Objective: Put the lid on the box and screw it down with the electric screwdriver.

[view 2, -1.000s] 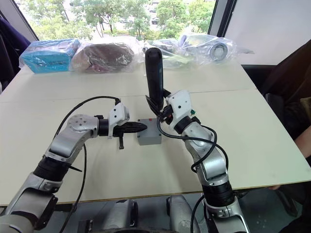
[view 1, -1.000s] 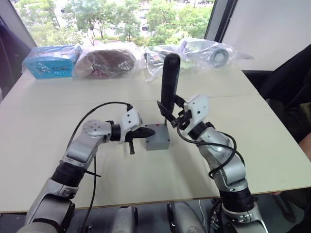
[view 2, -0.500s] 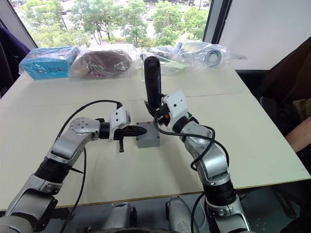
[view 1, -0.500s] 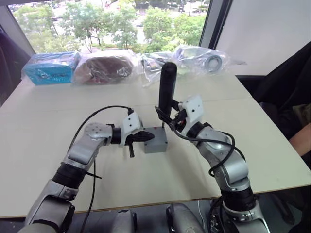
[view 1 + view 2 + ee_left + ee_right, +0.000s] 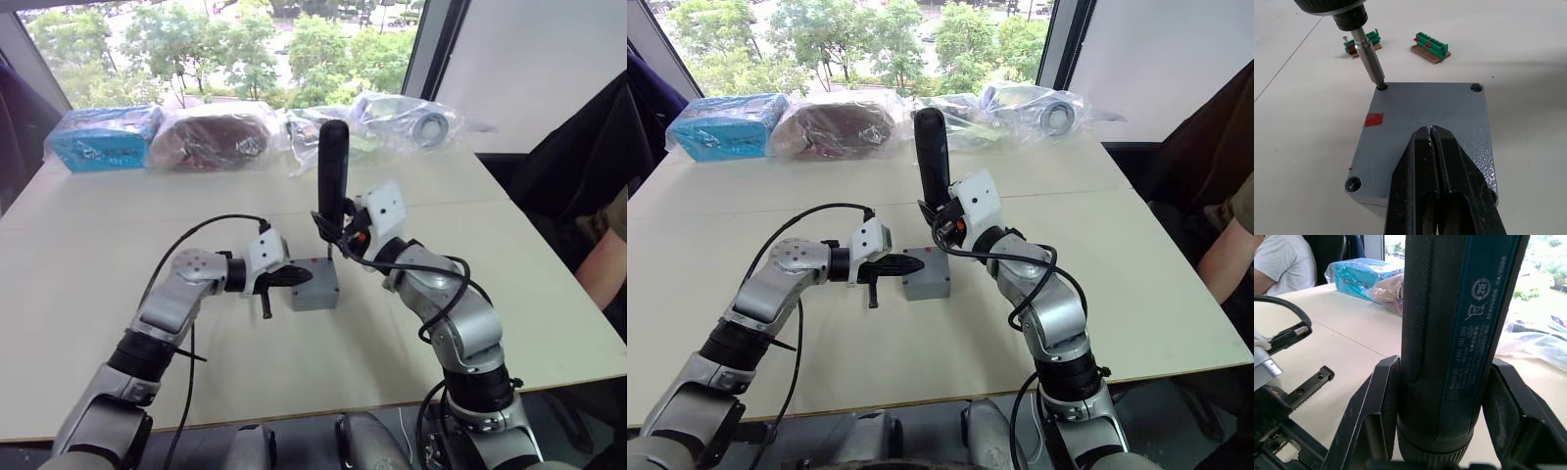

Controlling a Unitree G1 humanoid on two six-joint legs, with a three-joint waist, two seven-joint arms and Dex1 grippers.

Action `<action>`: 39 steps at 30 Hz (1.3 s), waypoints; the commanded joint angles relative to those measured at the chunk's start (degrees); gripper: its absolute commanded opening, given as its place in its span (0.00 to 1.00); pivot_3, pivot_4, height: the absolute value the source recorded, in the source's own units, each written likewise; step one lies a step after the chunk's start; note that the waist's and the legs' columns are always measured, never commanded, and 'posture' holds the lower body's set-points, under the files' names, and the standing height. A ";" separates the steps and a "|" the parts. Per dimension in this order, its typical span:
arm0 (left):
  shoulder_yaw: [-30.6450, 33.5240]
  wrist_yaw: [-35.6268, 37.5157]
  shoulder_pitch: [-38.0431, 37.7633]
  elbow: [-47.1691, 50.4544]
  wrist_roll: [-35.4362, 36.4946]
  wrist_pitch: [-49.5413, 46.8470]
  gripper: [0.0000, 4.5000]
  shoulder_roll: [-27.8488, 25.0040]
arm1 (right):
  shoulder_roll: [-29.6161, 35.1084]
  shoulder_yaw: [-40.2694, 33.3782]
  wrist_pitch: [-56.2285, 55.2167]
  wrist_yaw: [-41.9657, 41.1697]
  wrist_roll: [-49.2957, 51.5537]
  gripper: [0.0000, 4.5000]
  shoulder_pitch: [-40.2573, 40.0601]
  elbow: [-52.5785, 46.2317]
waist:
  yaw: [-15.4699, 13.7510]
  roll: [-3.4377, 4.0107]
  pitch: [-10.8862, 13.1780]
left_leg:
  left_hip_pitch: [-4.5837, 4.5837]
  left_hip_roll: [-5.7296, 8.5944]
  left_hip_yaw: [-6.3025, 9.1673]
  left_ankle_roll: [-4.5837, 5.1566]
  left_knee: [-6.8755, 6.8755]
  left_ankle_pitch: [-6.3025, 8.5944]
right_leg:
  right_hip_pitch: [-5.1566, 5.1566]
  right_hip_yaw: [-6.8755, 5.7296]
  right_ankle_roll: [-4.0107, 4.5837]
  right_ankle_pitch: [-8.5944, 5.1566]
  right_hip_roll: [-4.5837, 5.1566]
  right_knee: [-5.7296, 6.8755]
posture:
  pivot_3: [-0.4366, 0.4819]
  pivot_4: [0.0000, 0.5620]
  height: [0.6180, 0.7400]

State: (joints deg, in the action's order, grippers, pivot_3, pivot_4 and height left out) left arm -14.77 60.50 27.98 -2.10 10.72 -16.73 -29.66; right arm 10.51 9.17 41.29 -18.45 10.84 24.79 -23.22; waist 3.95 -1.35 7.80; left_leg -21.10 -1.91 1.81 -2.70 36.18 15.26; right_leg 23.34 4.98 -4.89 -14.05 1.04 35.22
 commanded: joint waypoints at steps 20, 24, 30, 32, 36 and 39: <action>1.14 0.12 -2.29 4.87 1.58 -2.41 0.00 -1.23 | 0.22 -7.10 -9.78 -3.60 5.66 0.41 -3.05 -2.73 | -0.18 0.40 0.65 | -0.43 0.19 -0.04 0.03 -0.23 0.01 | 0.09 -0.24 -0.16 -0.20 0.30 -0.07 | 0.48 0.27 1.00; 3.54 0.44 -2.07 8.97 4.66 -4.90 0.00 -2.37 | 1.35 -13.74 -4.91 -2.67 13.37 0.41 3.19 -6.60 | -0.19 0.49 1.40 | -0.85 0.31 -0.02 0.04 -0.19 0.00 | 0.47 -0.24 -0.18 -0.17 0.21 0.02 | 0.48 0.27 1.00; 7.46 0.81 -0.96 16.61 10.00 -9.46 0.00 -4.73 | 7.51 -29.61 15.15 4.89 28.29 0.41 16.84 -2.64 | -0.68 0.48 2.51 | -2.31 0.33 0.10 0.02 0.35 -0.03 | 2.10 -0.22 -0.21 0.13 0.07 0.97 | 0.48 0.27 1.00; 8.99 0.92 -0.26 18.88 12.09 -11.07 0.00 -5.50 | 15.29 -28.90 21.95 4.92 25.49 0.41 19.63 0.74 | -1.03 0.56 2.73 | -2.30 0.23 0.18 0.02 0.30 -0.03 | 2.10 -0.30 -0.19 0.12 -0.07 0.96 | 0.48 0.27 1.00; 11.10 1.23 0.71 21.91 14.98 -12.93 0.00 -7.22 | 28.61 -22.78 34.09 2.43 23.08 0.41 21.62 7.85 | -1.44 0.62 2.89 | -2.28 0.22 0.13 0.03 0.12 -0.03 | 2.10 -0.30 -0.12 0.08 -0.08 0.82 | 0.48 0.27 1.00; 12.91 2.23 1.01 24.28 17.15 -13.74 0.00 -9.34 | 36.84 -17.18 43.24 -1.80 23.17 0.41 24.57 15.57 | -1.40 0.66 3.18 | -2.29 0.25 0.03 0.03 0.11 -0.02 | 2.13 -0.22 -0.12 0.07 -0.07 0.78 | 0.48 0.27 1.00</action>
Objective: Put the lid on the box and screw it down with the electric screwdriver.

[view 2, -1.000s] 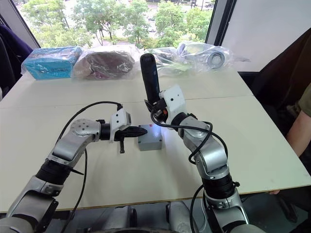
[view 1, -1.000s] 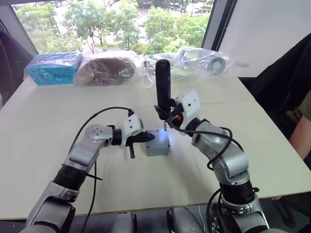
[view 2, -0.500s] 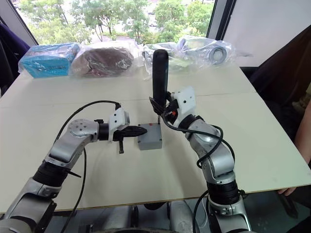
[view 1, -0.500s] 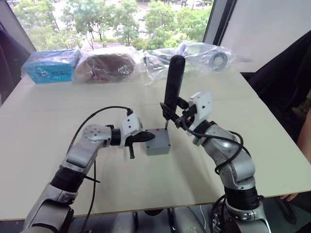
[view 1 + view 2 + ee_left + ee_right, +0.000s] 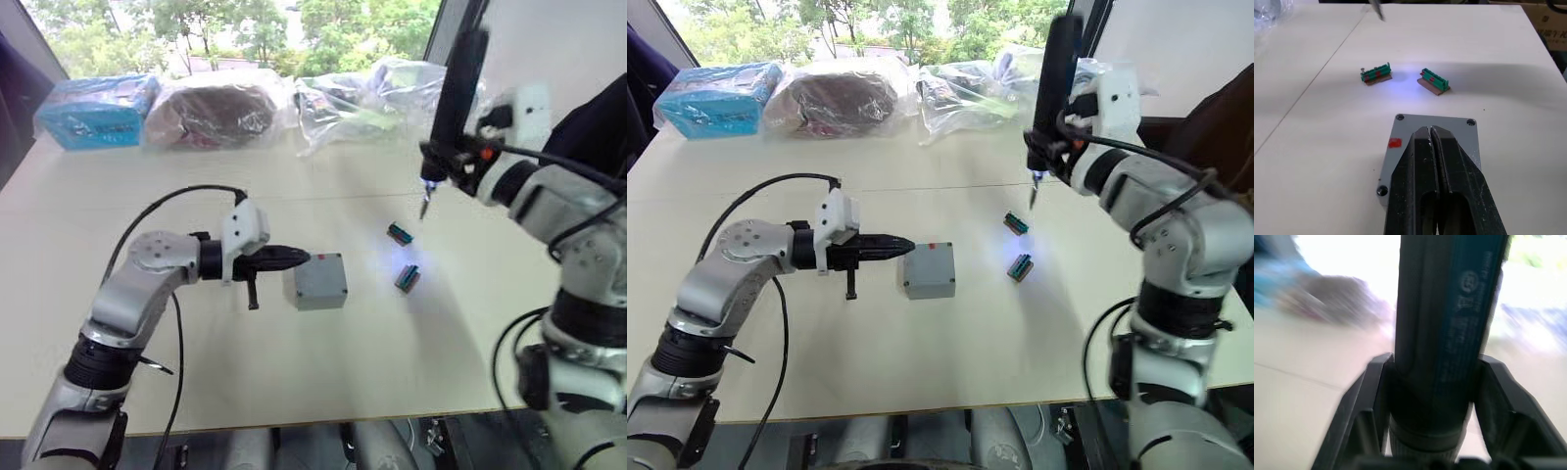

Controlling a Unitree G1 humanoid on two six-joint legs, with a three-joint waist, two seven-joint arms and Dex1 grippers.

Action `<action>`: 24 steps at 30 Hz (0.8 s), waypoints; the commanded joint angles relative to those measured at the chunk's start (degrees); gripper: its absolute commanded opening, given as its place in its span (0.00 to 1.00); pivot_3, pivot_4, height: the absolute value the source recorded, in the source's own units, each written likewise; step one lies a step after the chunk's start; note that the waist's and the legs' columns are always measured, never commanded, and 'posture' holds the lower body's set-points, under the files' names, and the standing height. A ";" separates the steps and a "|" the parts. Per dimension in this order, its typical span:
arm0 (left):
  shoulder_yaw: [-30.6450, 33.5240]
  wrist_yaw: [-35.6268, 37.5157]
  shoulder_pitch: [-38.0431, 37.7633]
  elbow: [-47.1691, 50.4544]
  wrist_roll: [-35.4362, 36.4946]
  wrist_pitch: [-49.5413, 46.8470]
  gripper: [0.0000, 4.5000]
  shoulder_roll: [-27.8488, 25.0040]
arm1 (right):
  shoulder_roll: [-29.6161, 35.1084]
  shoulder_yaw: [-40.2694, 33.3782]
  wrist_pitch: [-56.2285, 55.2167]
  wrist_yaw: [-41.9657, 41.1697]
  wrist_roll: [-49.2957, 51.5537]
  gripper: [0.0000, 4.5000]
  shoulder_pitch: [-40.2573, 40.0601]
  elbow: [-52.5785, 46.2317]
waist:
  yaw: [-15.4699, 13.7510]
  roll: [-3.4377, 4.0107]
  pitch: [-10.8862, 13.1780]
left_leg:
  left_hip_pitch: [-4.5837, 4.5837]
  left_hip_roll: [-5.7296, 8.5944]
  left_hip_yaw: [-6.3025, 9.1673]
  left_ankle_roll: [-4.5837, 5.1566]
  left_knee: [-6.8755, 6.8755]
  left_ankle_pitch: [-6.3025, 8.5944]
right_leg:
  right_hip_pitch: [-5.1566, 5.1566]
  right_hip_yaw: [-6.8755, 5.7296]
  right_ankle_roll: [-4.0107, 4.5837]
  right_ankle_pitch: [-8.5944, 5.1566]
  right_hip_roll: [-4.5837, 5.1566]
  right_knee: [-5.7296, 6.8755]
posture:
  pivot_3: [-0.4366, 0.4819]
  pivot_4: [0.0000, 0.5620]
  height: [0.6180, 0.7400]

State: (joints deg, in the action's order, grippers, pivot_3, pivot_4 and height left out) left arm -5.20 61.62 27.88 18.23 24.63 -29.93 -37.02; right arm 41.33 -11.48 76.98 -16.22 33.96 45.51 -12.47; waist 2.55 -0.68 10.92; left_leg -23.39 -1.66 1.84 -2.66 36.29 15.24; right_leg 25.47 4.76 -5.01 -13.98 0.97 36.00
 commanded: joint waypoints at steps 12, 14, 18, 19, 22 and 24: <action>4.76 -1.65 0.74 7.66 7.21 -3.70 0.00 -3.67 | 11.47 26.60 8.10 -15.41 -7.21 0.41 9.45 27.69 | 0.42 -0.02 0.35 | -0.03 -0.08 -0.04 0.02 0.23 0.00 | 0.02 0.06 -0.02 0.01 -0.15 0.07 | 0.48 0.27 1.00; 4.91 -1.90 0.12 8.14 7.43 -3.87 0.00 -4.13 | 11.47 28.94 6.01 -17.02 -9.06 0.41 9.09 30.63 | 0.20 -0.01 0.35 | -0.06 -0.07 -0.06 0.02 0.27 0.00 | 0.02 0.07 -0.02 0.01 -0.14 0.08 | 0.48 0.27 1.00; 5.00 -2.07 -0.52 8.47 7.80 -4.02 0.00 -4.66 | 10.96 30.51 3.04 -19.55 -11.75 0.41 9.21 33.79 | 0.05 -0.08 0.34 | -0.05 -0.09 -0.03 0.02 0.50 0.01 | -0.09 0.03 -0.03 0.01 -0.15 0.10 | 0.48 0.27 1.00; 5.05 -1.96 -0.80 8.43 7.78 -4.05 0.00 -4.82 | 10.61 30.58 2.40 -19.98 -12.38 0.52 9.42 34.76 | 0.04 -0.09 0.34 | -0.05 -0.09 -0.03 0.03 0.62 0.01 | -0.13 0.04 -0.03 0.02 -0.15 0.12 | 0.48 0.27 1.00; 4.92 -1.93 -1.33 7.77 7.33 -3.86 0.00 -5.42 | 10.06 29.97 0.79 -21.28 -13.69 0.74 10.31 36.42 | -0.01 -0.11 0.36 | -0.05 -0.07 -0.04 0.03 0.91 0.01 | -0.28 0.05 0.06 0.07 -0.13 0.11 | 0.48 0.27 1.00; 5.02 -1.98 -1.72 7.45 7.22 -3.78 0.00 -5.84 | 10.26 29.47 0.12 -22.11 -14.37 0.93 10.69 35.97 | -0.01 -0.12 0.37 | -0.05 -0.07 -0.04 0.02 1.06 0.01 | -0.34 0.06 0.20 0.15 -0.13 0.12 | 0.48 0.27 1.00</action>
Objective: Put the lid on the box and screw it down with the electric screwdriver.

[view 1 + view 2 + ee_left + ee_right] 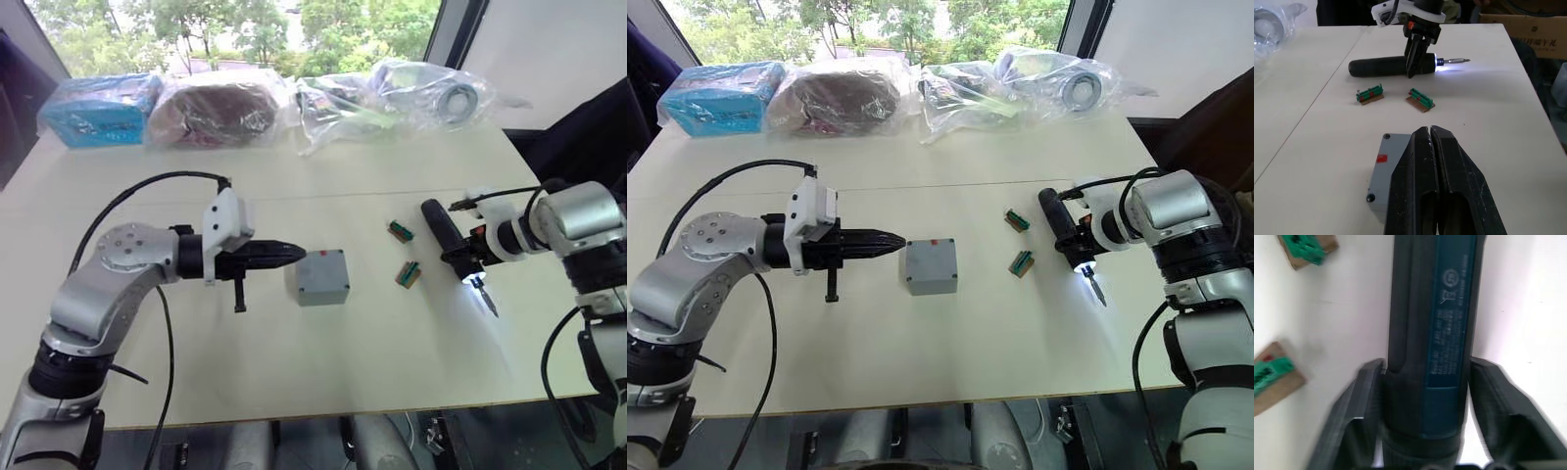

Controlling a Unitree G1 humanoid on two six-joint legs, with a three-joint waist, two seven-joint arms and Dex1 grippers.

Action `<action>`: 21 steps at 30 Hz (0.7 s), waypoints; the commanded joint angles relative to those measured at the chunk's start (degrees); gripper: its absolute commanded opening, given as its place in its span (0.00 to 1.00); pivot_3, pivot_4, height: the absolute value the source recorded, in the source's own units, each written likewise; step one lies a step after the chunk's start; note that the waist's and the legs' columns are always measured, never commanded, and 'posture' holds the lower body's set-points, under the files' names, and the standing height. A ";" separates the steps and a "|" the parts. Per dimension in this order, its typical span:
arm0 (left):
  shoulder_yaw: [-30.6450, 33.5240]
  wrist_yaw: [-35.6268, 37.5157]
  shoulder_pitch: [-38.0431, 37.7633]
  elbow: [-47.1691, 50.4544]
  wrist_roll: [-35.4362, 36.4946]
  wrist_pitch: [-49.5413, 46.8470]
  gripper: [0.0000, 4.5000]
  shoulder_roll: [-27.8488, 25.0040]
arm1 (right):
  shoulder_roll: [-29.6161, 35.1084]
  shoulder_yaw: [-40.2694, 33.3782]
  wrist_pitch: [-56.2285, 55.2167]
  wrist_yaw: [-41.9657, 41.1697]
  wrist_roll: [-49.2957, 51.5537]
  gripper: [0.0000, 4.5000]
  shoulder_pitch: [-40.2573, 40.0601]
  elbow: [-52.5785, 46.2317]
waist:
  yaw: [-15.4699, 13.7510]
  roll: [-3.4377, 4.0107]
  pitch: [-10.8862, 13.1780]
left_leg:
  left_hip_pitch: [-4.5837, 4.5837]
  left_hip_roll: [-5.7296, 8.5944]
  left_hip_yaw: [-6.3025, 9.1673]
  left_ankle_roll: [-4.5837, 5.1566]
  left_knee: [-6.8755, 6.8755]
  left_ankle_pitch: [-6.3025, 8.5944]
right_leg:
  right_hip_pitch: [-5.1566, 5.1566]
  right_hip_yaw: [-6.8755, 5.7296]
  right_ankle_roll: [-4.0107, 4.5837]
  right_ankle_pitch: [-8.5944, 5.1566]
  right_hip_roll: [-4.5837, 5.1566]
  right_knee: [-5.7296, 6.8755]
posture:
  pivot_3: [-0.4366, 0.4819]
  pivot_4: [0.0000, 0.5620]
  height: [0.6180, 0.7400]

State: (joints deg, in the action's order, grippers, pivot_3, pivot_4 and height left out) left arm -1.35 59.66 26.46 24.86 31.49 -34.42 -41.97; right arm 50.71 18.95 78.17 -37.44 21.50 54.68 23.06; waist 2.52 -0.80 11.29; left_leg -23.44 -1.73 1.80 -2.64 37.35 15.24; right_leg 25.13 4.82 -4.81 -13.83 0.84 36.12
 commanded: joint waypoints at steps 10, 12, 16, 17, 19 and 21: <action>0.55 -0.15 -6.41 -6.65 -5.26 5.00 0.00 -3.34 | 0.60 -8.06 -12.63 -4.35 -1.33 0.87 -1.82 -21.71 | 0.79 0.06 0.02 | 0.06 -0.13 0.00 0.00 -0.22 -0.01 | 0.23 0.03 -0.25 0.23 -0.17 0.14 | 0.48 0.27 1.00; -0.27 0.26 -7.07 -8.22 -6.51 6.29 0.00 -3.12 | -1.59 -9.64 -12.94 -4.42 0.44 0.77 -4.81 -27.67 | 0.76 0.04 0.01 | 0.06 -0.14 0.05 0.00 -0.23 -0.01 | 0.23 0.00 -0.25 0.23 -0.19 0.20 | 0.48 0.27 1.00; -2.32 0.52 -7.19 -11.98 -9.14 9.09 0.00 -1.82 | -7.10 -10.43 -13.14 -2.25 1.69 0.44 -10.75 -35.95 | 0.40 0.04 0.01 | 0.02 -0.12 0.04 0.00 -0.20 -0.01 | 0.20 0.00 -0.25 0.23 -0.15 0.18 | 0.48 0.27 1.00; -2.68 0.61 -7.10 -12.58 -9.53 9.63 0.00 -1.58 | -7.88 -10.29 -13.26 -1.79 1.57 0.36 -11.78 -37.11 | 0.13 0.04 0.01 | 0.02 -0.11 0.02 0.00 -0.19 -0.01 | 0.20 0.02 -0.25 0.23 -0.13 0.18 | 0.48 0.27 1.00; -3.00 0.25 -6.71 -13.74 -9.97 10.11 0.00 -0.71 | -9.42 -9.67 -13.65 -0.92 1.18 0.19 -13.54 -38.97 | -0.18 0.04 0.02 | -0.02 -0.09 0.01 0.00 -0.12 -0.01 | 0.20 0.02 -0.25 0.23 -0.11 0.18 | 0.48 0.27 1.00; -4.70 -0.26 -6.03 -15.87 -11.68 11.56 0.00 1.00 | -12.24 -7.37 -15.02 1.15 0.14 0.01 -17.10 -41.46 | -0.24 -0.01 -0.02 | -0.03 -0.09 0.01 0.00 -0.01 -0.01 | 0.17 0.02 -0.25 0.23 -0.11 0.18 | 0.48 0.27 1.00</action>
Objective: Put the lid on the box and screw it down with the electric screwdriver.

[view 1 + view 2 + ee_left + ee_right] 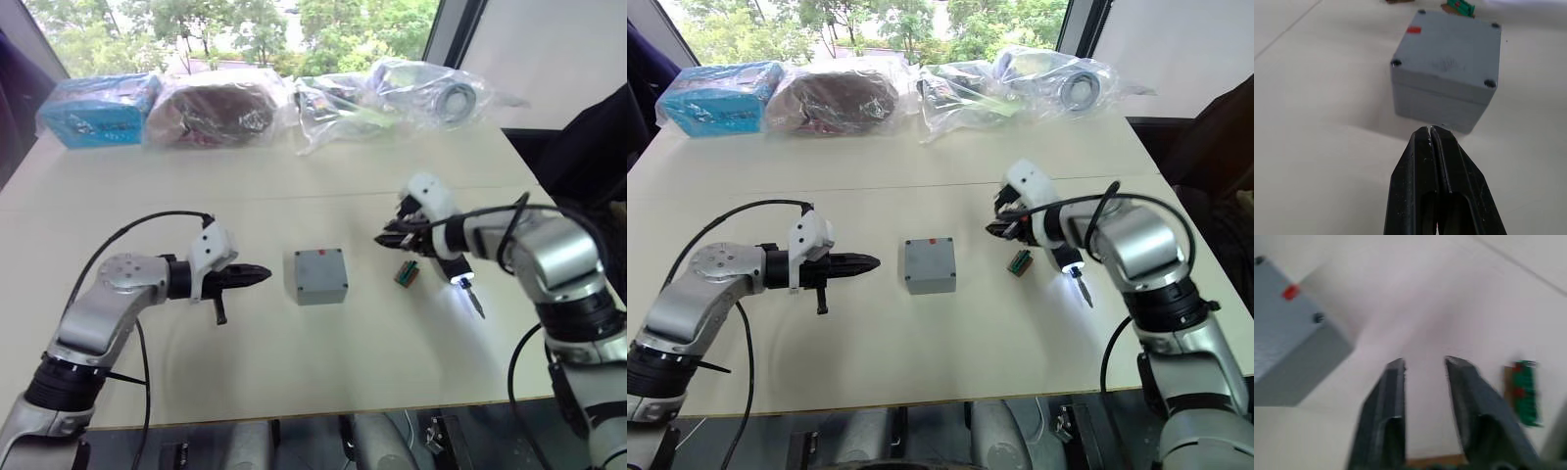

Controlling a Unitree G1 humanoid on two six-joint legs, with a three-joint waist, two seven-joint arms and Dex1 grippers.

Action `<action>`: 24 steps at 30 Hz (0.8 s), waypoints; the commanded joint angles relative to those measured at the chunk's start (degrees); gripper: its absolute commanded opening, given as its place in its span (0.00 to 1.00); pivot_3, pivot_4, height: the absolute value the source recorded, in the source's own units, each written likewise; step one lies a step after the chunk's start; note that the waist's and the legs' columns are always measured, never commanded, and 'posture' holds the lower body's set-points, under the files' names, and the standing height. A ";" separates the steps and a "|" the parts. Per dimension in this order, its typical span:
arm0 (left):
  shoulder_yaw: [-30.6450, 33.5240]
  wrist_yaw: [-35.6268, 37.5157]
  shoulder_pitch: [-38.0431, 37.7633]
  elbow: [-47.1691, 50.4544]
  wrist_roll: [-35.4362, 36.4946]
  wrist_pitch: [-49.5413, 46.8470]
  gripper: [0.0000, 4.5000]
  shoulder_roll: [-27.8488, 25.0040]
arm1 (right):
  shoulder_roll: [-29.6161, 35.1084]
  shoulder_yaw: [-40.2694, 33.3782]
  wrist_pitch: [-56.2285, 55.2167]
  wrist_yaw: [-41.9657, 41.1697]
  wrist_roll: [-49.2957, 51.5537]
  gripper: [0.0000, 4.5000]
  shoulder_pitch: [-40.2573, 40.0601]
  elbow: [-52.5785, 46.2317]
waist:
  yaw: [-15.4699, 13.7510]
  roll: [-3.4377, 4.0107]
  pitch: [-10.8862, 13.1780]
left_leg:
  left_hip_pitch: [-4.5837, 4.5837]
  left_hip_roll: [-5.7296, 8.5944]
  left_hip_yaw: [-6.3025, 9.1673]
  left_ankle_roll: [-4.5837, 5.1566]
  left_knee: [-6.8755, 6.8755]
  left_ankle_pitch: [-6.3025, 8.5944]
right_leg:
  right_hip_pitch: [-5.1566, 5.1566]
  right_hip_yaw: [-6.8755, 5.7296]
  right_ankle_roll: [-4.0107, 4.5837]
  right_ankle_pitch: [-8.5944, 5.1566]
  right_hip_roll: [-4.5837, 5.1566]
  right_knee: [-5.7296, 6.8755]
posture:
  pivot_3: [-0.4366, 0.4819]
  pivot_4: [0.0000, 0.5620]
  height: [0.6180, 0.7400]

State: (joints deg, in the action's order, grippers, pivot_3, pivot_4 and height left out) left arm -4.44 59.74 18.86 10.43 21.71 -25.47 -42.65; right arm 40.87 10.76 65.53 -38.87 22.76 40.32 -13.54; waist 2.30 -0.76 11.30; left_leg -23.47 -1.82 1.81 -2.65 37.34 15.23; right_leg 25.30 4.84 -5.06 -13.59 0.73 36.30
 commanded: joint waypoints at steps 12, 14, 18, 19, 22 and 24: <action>-5.85 -2.26 6.82 -10.49 -7.37 7.77 0.00 9.49 | -8.49 6.21 -1.49 4.89 -1.35 0.01 -8.31 -11.20 | 0.23 -0.12 -0.08 | 0.15 -0.01 0.07 0.00 0.21 -0.01 | -0.13 -0.01 0.03 0.03 -0.06 0.30 | 0.48 0.27 1.00; -6.30 -2.87 8.55 -12.80 -8.38 9.01 0.00 11.20 | -8.86 6.27 -0.49 4.26 -0.30 0.01 -8.55 -12.56 | 0.21 -0.12 -0.08 | 0.15 -0.01 0.07 0.00 0.35 -0.01 | -0.12 -0.01 0.03 0.03 -0.06 0.48 | 0.48 0.27 1.00; -7.09 -3.34 11.39 -17.47 -10.34 11.56 0.00 14.01 | -8.78 6.12 1.59 3.53 1.01 0.01 -8.89 -14.55 | 0.24 -0.13 -0.08 | 0.14 0.00 0.09 0.00 0.66 -0.01 | -0.12 -0.01 0.02 0.01 -0.06 0.79 | 0.48 0.27 1.00; -7.23 -3.46 11.92 -18.44 -10.80 12.23 0.00 14.50 | -8.62 6.13 1.87 3.37 1.17 0.01 -8.90 -14.95 | 0.22 -0.13 -0.08 | 0.17 0.00 0.09 0.00 0.69 -0.01 | -0.15 -0.01 0.03 0.02 -0.06 0.80 | 0.48 0.27 1.00; -7.26 -4.03 14.14 -22.70 -12.53 14.62 0.00 16.32 | -7.37 5.68 3.28 2.68 1.90 0.01 -8.92 -16.91 | 0.21 -0.13 -0.08 | 0.17 0.01 0.10 0.00 0.74 -0.01 | -0.16 -0.01 0.04 0.02 -0.07 0.83 | 0.48 0.27 1.00; -6.99 -4.01 14.86 -24.34 -13.15 15.78 0.00 16.61 | -6.30 5.29 3.92 2.65 1.93 0.01 -8.72 -17.77 | 0.23 -0.15 -0.09 | 0.16 0.01 0.10 0.00 0.74 -0.01 | -0.15 -0.01 0.03 0.02 -0.07 0.84 | 0.48 0.27 1.00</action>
State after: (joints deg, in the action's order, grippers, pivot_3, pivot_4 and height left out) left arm -11.03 55.54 32.34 -13.53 9.30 -11.98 -26.26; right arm 33.45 17.25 69.22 -35.90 23.85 30.54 -28.17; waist 2.53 -0.91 11.21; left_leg -23.31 -1.82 1.93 -2.65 38.08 15.22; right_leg 25.14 4.82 -5.04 -13.57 0.65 37.14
